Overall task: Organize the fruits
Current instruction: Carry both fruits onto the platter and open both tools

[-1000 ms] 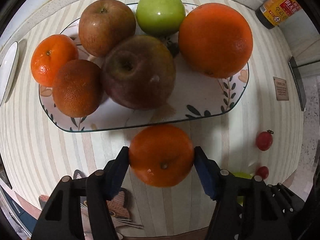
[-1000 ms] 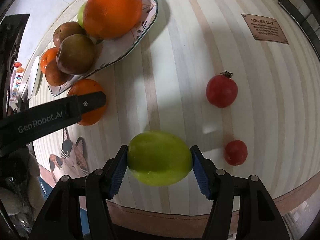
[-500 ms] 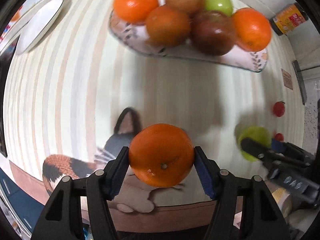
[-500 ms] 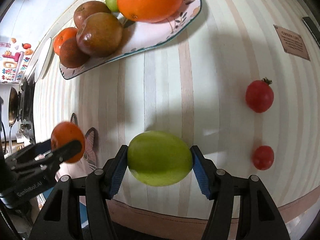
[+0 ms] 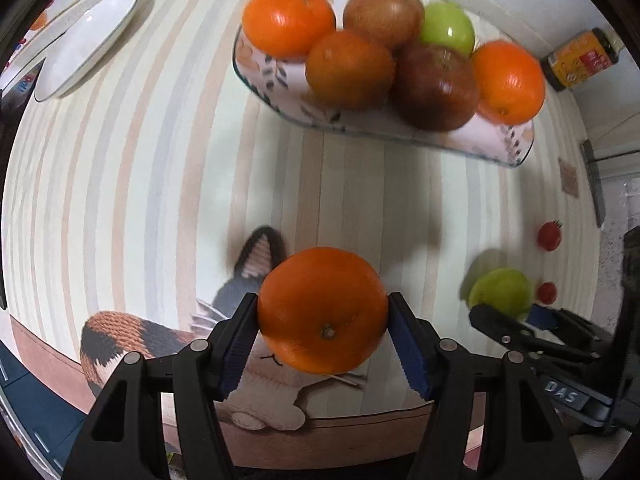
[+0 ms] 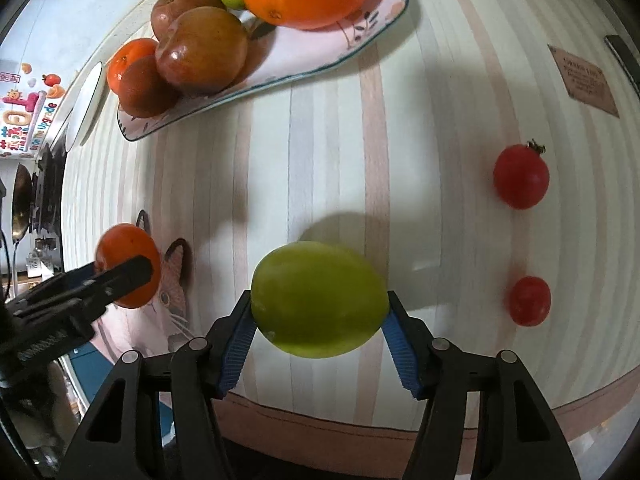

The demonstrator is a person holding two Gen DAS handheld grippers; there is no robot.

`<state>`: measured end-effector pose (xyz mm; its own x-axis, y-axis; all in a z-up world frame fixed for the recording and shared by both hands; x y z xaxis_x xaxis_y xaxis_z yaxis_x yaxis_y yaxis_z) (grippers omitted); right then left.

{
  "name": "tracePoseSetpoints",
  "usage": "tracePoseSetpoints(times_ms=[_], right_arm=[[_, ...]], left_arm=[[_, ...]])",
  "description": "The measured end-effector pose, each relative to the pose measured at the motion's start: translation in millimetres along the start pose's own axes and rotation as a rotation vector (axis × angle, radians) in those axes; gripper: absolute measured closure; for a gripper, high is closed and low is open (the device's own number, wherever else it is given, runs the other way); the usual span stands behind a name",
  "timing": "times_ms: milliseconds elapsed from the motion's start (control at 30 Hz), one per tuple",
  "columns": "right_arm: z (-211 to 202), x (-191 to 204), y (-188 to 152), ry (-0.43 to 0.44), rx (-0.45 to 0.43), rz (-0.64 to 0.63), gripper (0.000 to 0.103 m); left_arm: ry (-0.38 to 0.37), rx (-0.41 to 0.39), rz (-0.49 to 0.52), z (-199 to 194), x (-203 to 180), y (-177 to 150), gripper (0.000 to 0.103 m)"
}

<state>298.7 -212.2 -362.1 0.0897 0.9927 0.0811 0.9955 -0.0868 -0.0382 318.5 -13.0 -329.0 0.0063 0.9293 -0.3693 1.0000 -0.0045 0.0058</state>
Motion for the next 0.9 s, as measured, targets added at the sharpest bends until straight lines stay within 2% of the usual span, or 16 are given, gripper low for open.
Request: tracePoseSetpoints(times_ms=[133,267,367,533,667,767,900], right_arm=[[-16.3,6.9,10.8,0.029,-0.044,0.01,0.039],[-45.8,14.6,36.4,0.052,-0.107,0.014,0.039],[-63.4,16.4,63.6,0.056,-0.149,0.026,0.039],[-84.5,26.0,101.8,0.053,-0.191,0.023,0.039],[-100.8,44.7,132.4,0.014,-0.212,-0.02,0.039],[-104.1,58.9,149.6,-0.022,-0.216,-0.057,0.039],[-97.6,77.5,170.9,-0.085,-0.211,-0.113,0.039]], left_arm=[[-0.024,-0.053,-0.01,-35.1,3.3,7.4,0.041],[-0.053,-0.112,-0.041,-67.0,17.7,38.7,0.041],[-0.053,-0.136,-0.063,-76.6,27.4,63.0,0.041],[-0.087,-0.119,-0.126,-70.3,47.2,96.7,0.041],[-0.113,-0.085,-0.176,-55.6,53.8,115.8,0.041],[-0.169,-0.063,-0.208,-49.4,55.0,117.4,0.041],[-0.158,-0.047,-0.226,-38.5,51.6,115.4,0.041]])
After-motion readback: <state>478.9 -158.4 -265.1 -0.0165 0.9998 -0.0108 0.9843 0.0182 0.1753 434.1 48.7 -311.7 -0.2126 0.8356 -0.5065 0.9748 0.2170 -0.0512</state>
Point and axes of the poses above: each gripper's, at about its wrist camera, not at the fingertips, and z roughly the way its jaws point, x to its left, y to its top, the point moved 1 cm from there along z, roughly the way its jaws point, and after that the axes turned 12 degrees about -y, right-handed, at the moved point
